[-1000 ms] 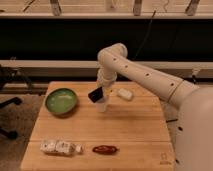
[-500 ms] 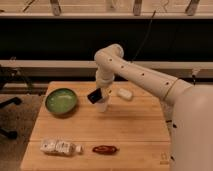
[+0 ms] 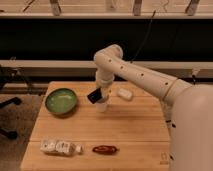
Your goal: Place the eraser in the ceramic cup
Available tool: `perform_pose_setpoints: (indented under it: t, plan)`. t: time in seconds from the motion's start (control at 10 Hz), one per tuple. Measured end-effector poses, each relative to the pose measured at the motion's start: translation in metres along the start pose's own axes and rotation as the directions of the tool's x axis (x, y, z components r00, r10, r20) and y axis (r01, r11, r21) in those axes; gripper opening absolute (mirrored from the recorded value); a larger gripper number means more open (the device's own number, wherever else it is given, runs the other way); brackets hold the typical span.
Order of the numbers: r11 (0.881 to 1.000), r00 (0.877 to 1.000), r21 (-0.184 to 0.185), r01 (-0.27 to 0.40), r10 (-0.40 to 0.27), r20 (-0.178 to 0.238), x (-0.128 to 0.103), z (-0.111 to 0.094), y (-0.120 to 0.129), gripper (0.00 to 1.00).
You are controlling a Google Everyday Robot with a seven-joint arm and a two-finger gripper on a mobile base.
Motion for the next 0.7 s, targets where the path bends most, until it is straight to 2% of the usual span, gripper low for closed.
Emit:
perform_pose_setpoints:
  t: [0.3,0.6,0.7]
  plan:
    - [1.000,1.000,0.019,-0.016,0.016,-0.011,0.005,-0.006,0.000,0.80]
    - [0.997,0.999,0.064,-0.033,0.034,-0.005,0.011,-0.014,0.001,0.80]
    - [0.998,0.999,0.049,-0.031,0.031,-0.006,0.009,-0.011,0.000,0.80]
